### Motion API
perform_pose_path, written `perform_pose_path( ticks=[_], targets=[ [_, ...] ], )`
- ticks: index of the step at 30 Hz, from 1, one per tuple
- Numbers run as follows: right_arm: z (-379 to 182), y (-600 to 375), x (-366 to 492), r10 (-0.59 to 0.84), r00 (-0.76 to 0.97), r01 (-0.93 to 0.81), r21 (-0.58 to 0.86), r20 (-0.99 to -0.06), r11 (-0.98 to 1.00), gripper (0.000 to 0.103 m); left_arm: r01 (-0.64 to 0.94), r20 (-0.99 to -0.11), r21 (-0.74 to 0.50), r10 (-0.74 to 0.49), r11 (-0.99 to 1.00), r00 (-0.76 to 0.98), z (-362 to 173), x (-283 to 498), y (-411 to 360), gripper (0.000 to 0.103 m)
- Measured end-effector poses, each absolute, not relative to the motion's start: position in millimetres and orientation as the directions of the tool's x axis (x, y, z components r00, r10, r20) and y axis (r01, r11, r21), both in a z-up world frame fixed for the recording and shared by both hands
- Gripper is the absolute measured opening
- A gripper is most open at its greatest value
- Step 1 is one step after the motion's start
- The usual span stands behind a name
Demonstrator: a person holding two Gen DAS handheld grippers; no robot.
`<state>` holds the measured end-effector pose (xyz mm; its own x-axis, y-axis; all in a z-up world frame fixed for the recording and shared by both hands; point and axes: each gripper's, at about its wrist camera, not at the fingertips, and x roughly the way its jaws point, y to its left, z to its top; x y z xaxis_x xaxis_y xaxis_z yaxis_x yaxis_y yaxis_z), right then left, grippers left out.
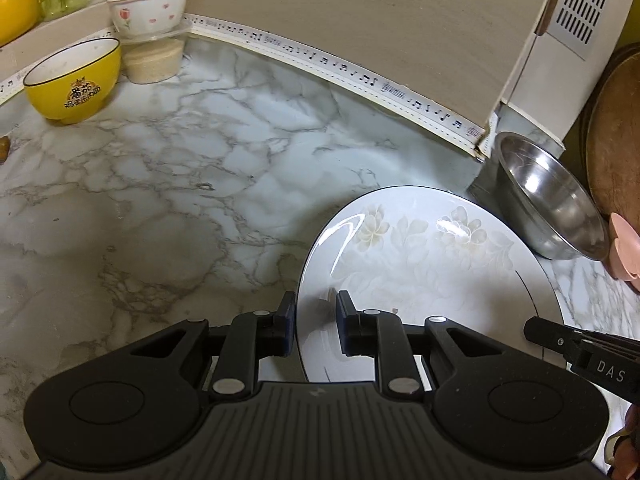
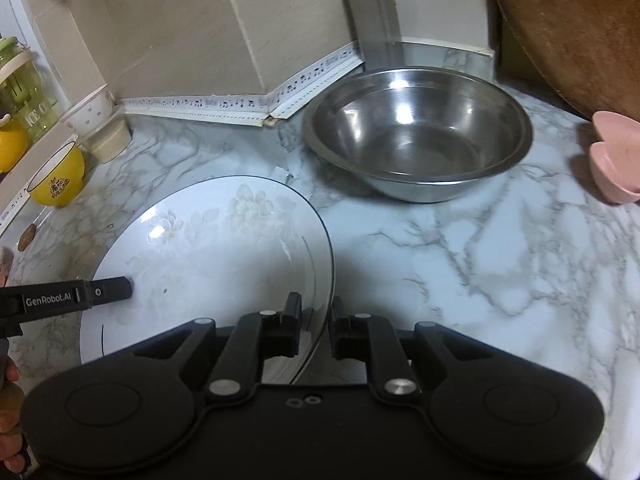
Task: Organize plates and bowls
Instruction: 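Lift the large plate with both grippers and carry it beside the steel bowl, then lower the large plate onto the counter and open both grippers, then move both grippers to the small white plate on the stove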
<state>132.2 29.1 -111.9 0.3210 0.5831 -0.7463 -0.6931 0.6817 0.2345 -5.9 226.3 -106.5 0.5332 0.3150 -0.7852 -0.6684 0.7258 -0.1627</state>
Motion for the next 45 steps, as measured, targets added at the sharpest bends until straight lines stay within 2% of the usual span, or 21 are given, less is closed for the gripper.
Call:
perform_pose_path(
  ticks=[19,24,25,26,28,31,32,33,35,36,37,39,40,45],
  targets=[
    [-99.0,14.9,125.1,0.572,0.37,-0.698,0.188,-0.733,0.692,0.017,-0.654,-0.754,-0.105,0.369,0.749,0.543,-92.6,-12.8,213.8,0.02],
    [-91.2,10.0,118.6,0.582,0.394,-0.711,0.166,-0.712,0.683,0.019,-0.624,-0.715,-0.069,0.398,0.778,0.575,-79.0,-17.3,200.7,0.03],
    [-89.5,9.7,116.7,0.583,0.401,-0.714,0.157,-0.707,0.682,0.02,-0.619,-0.709,-0.065,0.4,0.783,0.581,-76.2,-17.9,198.4,0.034],
    [-87.4,9.3,114.4,0.585,0.41,-0.719,0.146,-0.7,0.68,0.021,-0.616,-0.702,-0.062,0.404,0.785,0.586,-73.5,-18.3,196.4,0.045],
    [-83.6,8.5,110.7,0.586,0.422,-0.724,0.133,-0.692,0.677,0.023,-0.606,-0.685,-0.064,0.407,0.793,0.605,-67.5,-19.6,191.9,0.059],
    [-76.6,5.6,106.4,0.595,0.437,-0.723,0.13,-0.674,0.678,0.036,-0.58,-0.664,-0.057,0.404,0.812,0.63,-59.9,-19.2,183.8,0.061],
    [-74.1,4.3,104.7,0.599,0.444,-0.724,0.128,-0.667,0.678,0.047,-0.571,-0.66,-0.059,0.397,0.819,0.638,-57.9,-18.8,181.3,0.061],
    [-71.2,2.9,102.9,0.6,0.452,-0.723,0.123,-0.66,0.68,0.053,-0.56,-0.657,-0.065,0.387,0.826,0.647,-55.9,-18.5,179.2,0.061],
    [-64.9,-0.9,99.9,0.602,0.464,-0.72,0.12,-0.65,0.684,0.055,-0.539,-0.647,-0.079,0.369,0.838,0.667,-52.0,-18.1,174.5,0.062],
    [-62.2,-2.9,98.7,0.601,0.47,-0.716,0.12,-0.646,0.688,0.06,-0.528,-0.642,-0.084,0.359,0.845,0.678,-49.4,-17.7,171.4,0.062],
    [-59.1,-5.7,96.9,0.599,0.481,-0.709,0.118,-0.64,0.695,0.063,-0.515,-0.634,-0.092,0.349,0.852,0.69,-46.9,-17.6,168.6,0.064],
    [-51.9,-13.2,93.4,0.597,0.506,-0.7,0.109,-0.622,0.706,0.081,-0.49,-0.617,-0.1,0.332,0.866,0.714,-42.6,-17.6,162.1,0.074],
    [-48.0,-17.8,91.2,0.593,0.521,-0.692,0.103,-0.614,0.714,0.084,-0.479,-0.607,-0.104,0.326,0.872,0.725,-40.1,-17.6,158.5,0.078],
    [-32.8,-44.6,84.5,0.571,0.575,-0.645,0.105,-0.586,0.757,0.092,-0.399,-0.577,-0.098,0.275,0.911,0.769,-27.7,-12.6,135.0,0.08]
  ],
)
